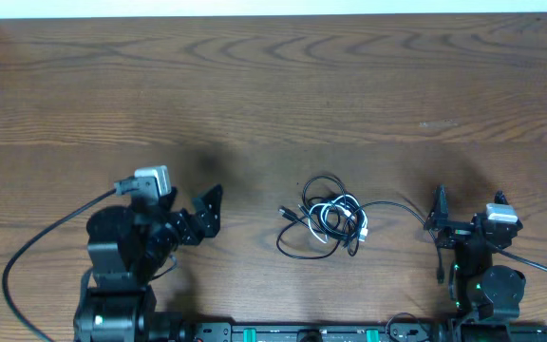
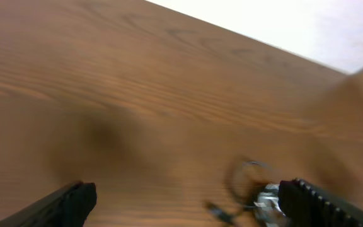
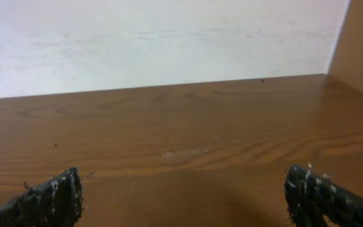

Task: Untangle cables
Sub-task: 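Reach the left gripper toward the tangled black and white cable bundle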

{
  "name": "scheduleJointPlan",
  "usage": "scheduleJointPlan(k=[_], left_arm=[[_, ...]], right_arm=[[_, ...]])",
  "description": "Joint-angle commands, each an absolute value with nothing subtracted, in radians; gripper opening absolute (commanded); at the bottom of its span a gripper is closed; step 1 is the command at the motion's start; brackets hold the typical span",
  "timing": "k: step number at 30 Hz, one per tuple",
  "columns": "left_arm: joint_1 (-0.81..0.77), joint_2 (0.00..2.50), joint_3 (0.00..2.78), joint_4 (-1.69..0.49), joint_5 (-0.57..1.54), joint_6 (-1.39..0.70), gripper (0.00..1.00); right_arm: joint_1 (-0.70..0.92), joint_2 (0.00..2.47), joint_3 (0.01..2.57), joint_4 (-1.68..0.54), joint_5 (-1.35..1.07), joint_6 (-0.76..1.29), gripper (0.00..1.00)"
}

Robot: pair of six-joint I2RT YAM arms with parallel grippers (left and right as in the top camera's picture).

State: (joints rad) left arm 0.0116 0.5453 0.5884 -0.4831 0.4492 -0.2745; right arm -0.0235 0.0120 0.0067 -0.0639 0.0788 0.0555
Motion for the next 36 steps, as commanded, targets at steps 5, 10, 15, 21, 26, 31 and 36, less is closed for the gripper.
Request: scheduleJointPlan(k=[5,10,15,21,26,31,36], left_arm=[[0.015,0.664,0.621,-0.482,0.774,-0.682,0.97],[0.015,0.715,0.619,-0.475,0.804,-0.803,0.97],[-0.013,0.734,0.620,-0.456,0.771,-0.855,0.97],[-0.149,0.735,0.633,-0.510,0.528,-0.991,0.97],[-0.327,0.737,0.657,-0.590,0.310,-1.112,0.97],[-0.530,0.793,0.657,-0.611,0.144,-1.314,0.96],[-0.658,0.902,0.657,-0.566,0.104,-1.390,0.96]], right_arm=[[-0.020,0.007,0.005,-0.067,0.080,0.044,0.99],[-0.020,0.007,0.005,-0.067,0.080,0.044,0.99],[-0.020,0.007,0.005,-0.067,0.080,0.044,0.99],[-0.020,0.007,0.005,-0.067,0.080,0.044,0.99],[-0.020,0.007,0.005,-0.067,0.080,0.044,0.99],[-0.020,0.007,0.005,-0.067,0.080,0.044,0.99],[-0.020,0.007,0.005,-0.067,0.080,0.044,0.99]])
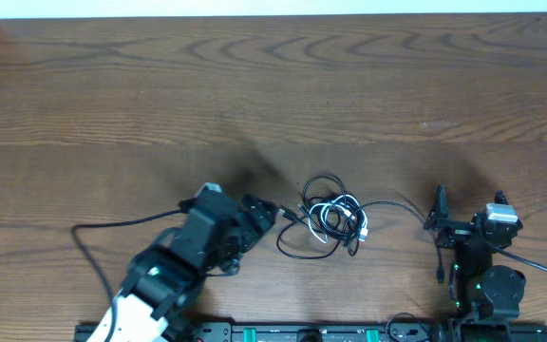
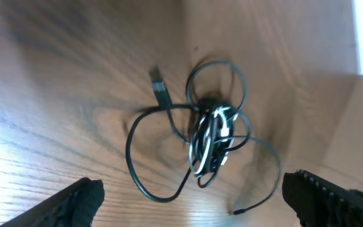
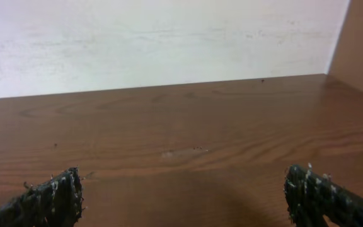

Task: Untangle cables
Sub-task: 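Reach the left gripper toward the tangled black and white cable bundle, then close the left gripper on the cable bundle's central knot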

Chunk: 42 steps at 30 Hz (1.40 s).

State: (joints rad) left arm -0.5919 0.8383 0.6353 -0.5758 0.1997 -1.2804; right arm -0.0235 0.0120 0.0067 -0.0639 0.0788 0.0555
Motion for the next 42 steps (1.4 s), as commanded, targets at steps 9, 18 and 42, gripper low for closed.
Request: scheduleJointPlan(k=[9,18,42], left_arm=[[-0.754,1.103,0.657,-0.480,0.078,-1.507,0.96],[-0.865,1.286,0.657,-0.305,0.077,-1.584,0.96],[-0.823,1.409,0.657,-0.101,-0.111,-1.269,0.10]], right_arm=[[-0.020,0.007,0.005,-0.067,0.080,0.044,0.99],[-0.020,0.007,0.005,-0.067,0.080,0.043,0.99],[-0.020,0.007,0.005,-0.068,0.080,0.044,0.99]])
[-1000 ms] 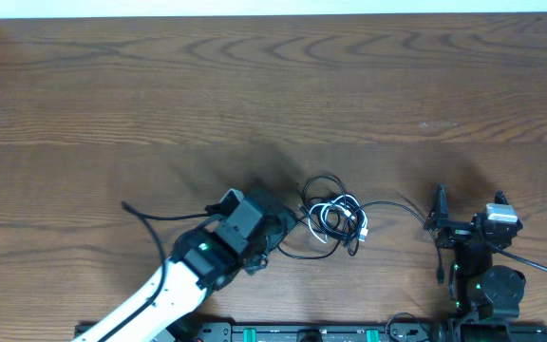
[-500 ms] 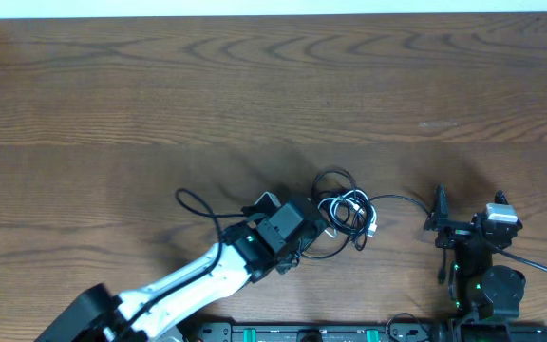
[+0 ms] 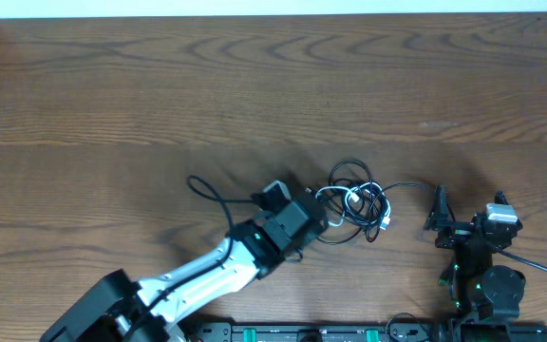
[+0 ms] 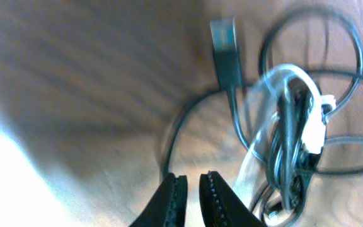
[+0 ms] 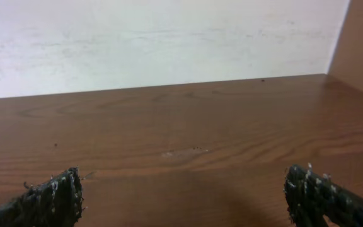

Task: Untangle cables
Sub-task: 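Close the left gripper on the cable bundle's central knot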

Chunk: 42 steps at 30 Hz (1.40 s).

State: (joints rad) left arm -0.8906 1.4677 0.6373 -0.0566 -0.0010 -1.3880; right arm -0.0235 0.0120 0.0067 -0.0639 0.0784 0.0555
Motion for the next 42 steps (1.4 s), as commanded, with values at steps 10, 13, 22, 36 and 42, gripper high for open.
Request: scheduleJointPlan(k=[10,13,22,36,42], left_arm=[[-0.548,1.148,0.657,-0.311,0.007,-1.197,0.64],[-0.562,1.108,0.657,-0.295,0.218,-1.204,0.96],[-0.848,1.212,0.657,-0.227,0.216,-1.481,0.99],[-0.958,1.642,0.659,0.297,0.123,-1.609,1.00],[-0.958,1.713,0.666,0.307,0.118,-1.617,1.00]], right_arm=[[-0.020,0.007,0.005,-0.067,0.080,0.044,0.99],[-0.020,0.007,0.005,-0.067,0.080,0.044,0.99],[-0.020,0.007,0.005,-0.067,0.080,0.044,0.99],[-0.020,0.007,0.005,-0.068,0.080,0.044,0.99],[-0.020,0.007,0.005,-0.068,0.079,0.044,0.99]])
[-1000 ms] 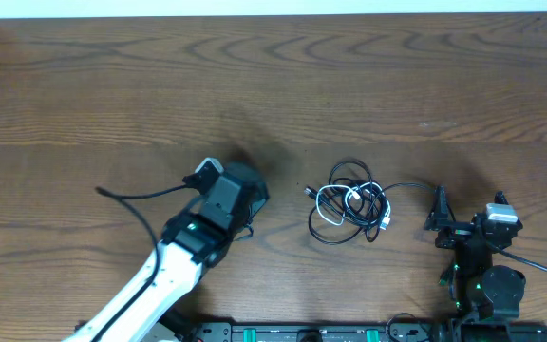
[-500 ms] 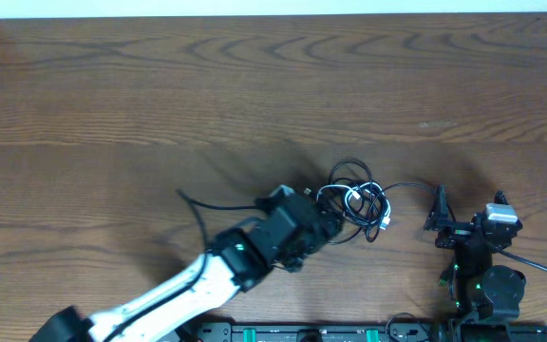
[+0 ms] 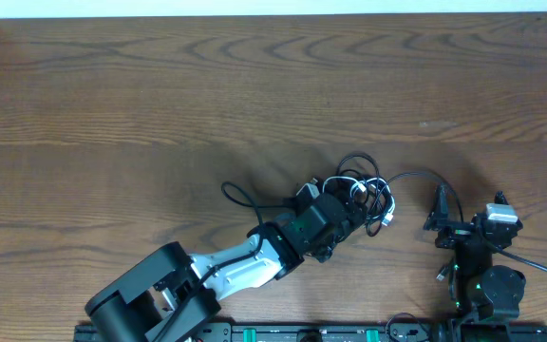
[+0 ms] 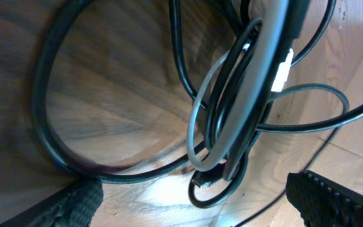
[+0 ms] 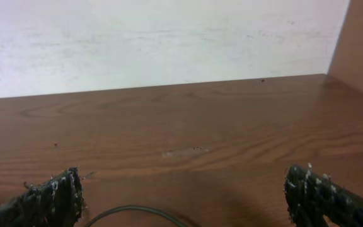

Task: Untangle cables
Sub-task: 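Close the left gripper on the cable bundle's central knot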

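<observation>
The tangle of black and white cables (image 3: 367,197) lies right of the table's middle. My left gripper (image 3: 343,207) reaches into the tangle's left side. In the left wrist view it stands open (image 4: 194,208), its fingers wide apart at the bottom corners, with a thick black loop (image 4: 46,120), a grey strand (image 4: 260,69) and a small plug (image 4: 203,181) close in front. My right gripper (image 3: 440,217) stays at the front right, open (image 5: 188,211), nothing between its fingers. A thin black strand (image 5: 137,213) curves on the table just before it.
The bare wooden table (image 3: 254,95) stretches behind and to the left of the tangle. A white wall (image 5: 169,38) bounds the far edge. The black rail (image 3: 302,332) with the arm bases runs along the front edge.
My left gripper was almost shut at the tangle's left edge; now it is open right over the cables. The tangle lies slightly farther right and back, and a black strand now reaches my right gripper.
My left gripper stood open at the front left, with the tangle in the table's middle. Then it was open just left of the tangle. Later it was nearly shut at the tangle's edge, and the tangle lay farther right. Now it is open on it. The right arm stayed put.
</observation>
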{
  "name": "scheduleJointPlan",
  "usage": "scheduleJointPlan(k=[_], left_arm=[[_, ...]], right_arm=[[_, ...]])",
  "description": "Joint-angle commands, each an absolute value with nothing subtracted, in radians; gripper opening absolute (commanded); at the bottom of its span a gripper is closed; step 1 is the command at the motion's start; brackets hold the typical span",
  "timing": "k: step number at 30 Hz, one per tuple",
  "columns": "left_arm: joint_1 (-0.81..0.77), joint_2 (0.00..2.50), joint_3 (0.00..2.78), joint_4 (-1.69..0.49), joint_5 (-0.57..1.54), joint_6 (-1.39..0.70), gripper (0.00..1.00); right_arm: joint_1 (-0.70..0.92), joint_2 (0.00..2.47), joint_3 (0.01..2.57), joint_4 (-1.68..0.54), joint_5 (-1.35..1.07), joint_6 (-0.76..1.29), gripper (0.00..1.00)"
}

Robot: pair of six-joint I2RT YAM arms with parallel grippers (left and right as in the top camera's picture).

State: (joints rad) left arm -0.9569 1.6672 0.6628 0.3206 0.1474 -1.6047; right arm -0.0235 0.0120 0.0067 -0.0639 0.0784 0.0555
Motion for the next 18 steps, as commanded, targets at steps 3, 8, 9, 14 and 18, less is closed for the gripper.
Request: scheduleJointPlan(k=[3,8,9,14,18], left_arm=[[-0.958,1.720,0.666,0.305,0.080,-1.608,0.81],[-0.941,1.719,0.666,0.305,-0.014,-1.598,0.36],[-0.929,1.719,0.666,0.306,-0.021,-1.597,0.23],[-0.846,1.714,0.666,0.302,-0.020,-1.504,0.08],[-0.781,1.688,0.666,0.262,-0.011,-1.465,0.07]], right_arm=[[-0.020,0.007,0.005,-0.068,0.079,0.044,0.99],[-0.020,0.007,0.005,-0.068,0.080,0.044,0.99],[-0.020,0.007,0.005,-0.068,0.080,0.044,0.99],[-0.020,0.007,0.005,-0.068,0.080,0.044,0.99],[-0.020,0.007,0.005,-0.068,0.079,0.044,0.99]])
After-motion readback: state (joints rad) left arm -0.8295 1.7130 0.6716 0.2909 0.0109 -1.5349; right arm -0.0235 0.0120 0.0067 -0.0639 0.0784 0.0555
